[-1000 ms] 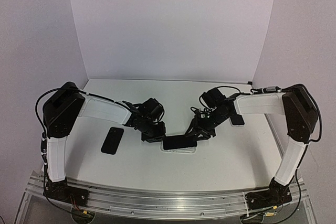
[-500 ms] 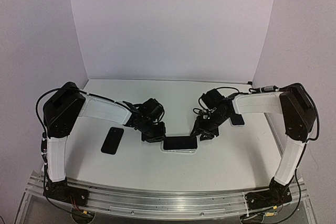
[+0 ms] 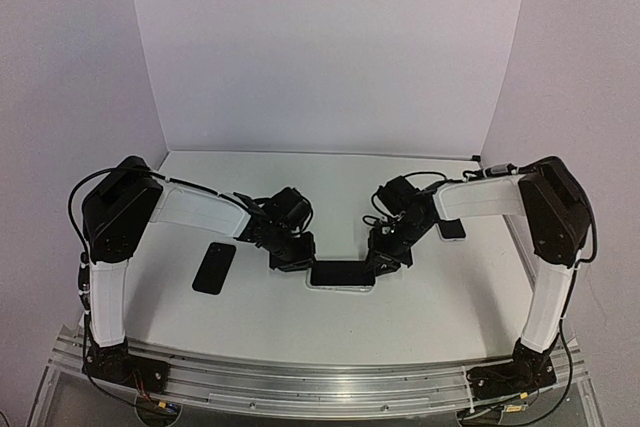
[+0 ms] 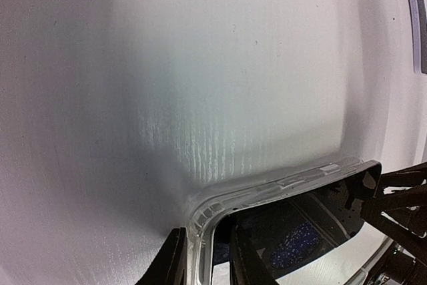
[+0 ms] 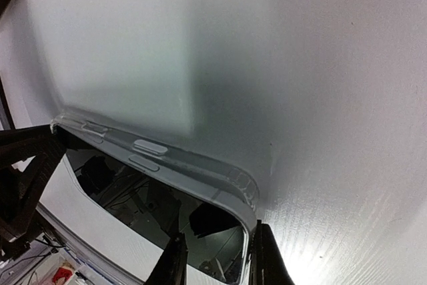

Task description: Put the phone into the phone case

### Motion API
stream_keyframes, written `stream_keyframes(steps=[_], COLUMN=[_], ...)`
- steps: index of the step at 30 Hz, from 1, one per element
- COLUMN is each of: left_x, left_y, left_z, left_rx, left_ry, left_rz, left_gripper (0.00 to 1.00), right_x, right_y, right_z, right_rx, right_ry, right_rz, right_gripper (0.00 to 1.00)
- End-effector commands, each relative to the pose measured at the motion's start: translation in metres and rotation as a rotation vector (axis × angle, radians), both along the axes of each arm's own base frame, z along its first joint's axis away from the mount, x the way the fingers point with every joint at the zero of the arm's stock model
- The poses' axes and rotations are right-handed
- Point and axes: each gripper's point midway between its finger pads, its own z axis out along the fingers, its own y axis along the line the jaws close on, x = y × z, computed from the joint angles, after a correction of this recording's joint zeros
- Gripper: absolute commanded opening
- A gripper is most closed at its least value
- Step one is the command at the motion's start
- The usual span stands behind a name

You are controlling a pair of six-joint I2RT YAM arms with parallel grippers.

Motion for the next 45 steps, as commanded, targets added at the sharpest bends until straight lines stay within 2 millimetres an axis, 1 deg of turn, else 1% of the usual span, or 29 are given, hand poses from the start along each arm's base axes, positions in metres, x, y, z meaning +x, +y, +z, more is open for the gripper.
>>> stream_keyframes(steps=[1,3,6,11,17,23,25,27,31,38,42,45], left_x=[-0.028,-0.031,-0.037,-0.047,-0.06,-0.064,-0.065,-0.065,-0.065,-0.065,-0.066,-0.066], left_y=[0.009,0.004,0.0,-0.007,-0.018,-0.021,-0.019,-0.015,-0.003,0.015,0.029,0.038], left_z=[-0.031,-0.027,-0.023,-0.019,-0.019,-0.019,-0.022,-0.028,-0.038,-0.055,-0.063,-0.067], left_rx=[0.051,0.024,0.0,-0.04,-0.091,-0.103,-0.088,-0.056,0.012,0.124,0.191,0.229], left_ry=[0.096,0.1,0.108,0.126,0.157,0.161,0.166,0.172,0.171,0.175,0.174,0.174], left_rz=[-0.045,-0.058,-0.076,-0.115,-0.166,-0.178,-0.176,-0.165,-0.145,-0.133,-0.112,-0.098], left_gripper=[0.22,0.22,0.22,0.24,0.25,0.24,0.24,0.24,0.24,0.24,0.24,0.24], right_x=[-0.002,-0.002,-0.001,0.0,-0.002,-0.011,-0.01,-0.012,-0.02,-0.046,-0.072,-0.093], right_y=[0.026,0.025,0.026,0.036,0.052,0.071,0.078,0.08,0.069,0.04,0.015,-0.01], right_z=[0.013,0.011,0.011,0.014,0.011,-0.005,-0.007,-0.013,-0.031,-0.074,-0.096,-0.118], right_rx=[0.063,0.049,0.041,0.048,0.045,0.025,0.003,-0.023,-0.092,-0.199,-0.264,-0.333], right_ry=[-0.004,-0.011,-0.015,-0.025,-0.027,-0.005,-0.033,-0.045,-0.041,0.037,0.081,0.127], right_rz=[0.027,0.022,0.014,0.024,0.038,0.068,0.078,0.083,0.07,0.079,0.142,0.181], right_gripper=[0.17,0.13,0.12,0.11,0.12,0.11,0.1,0.1,0.05,0.05,0.05,0.05])
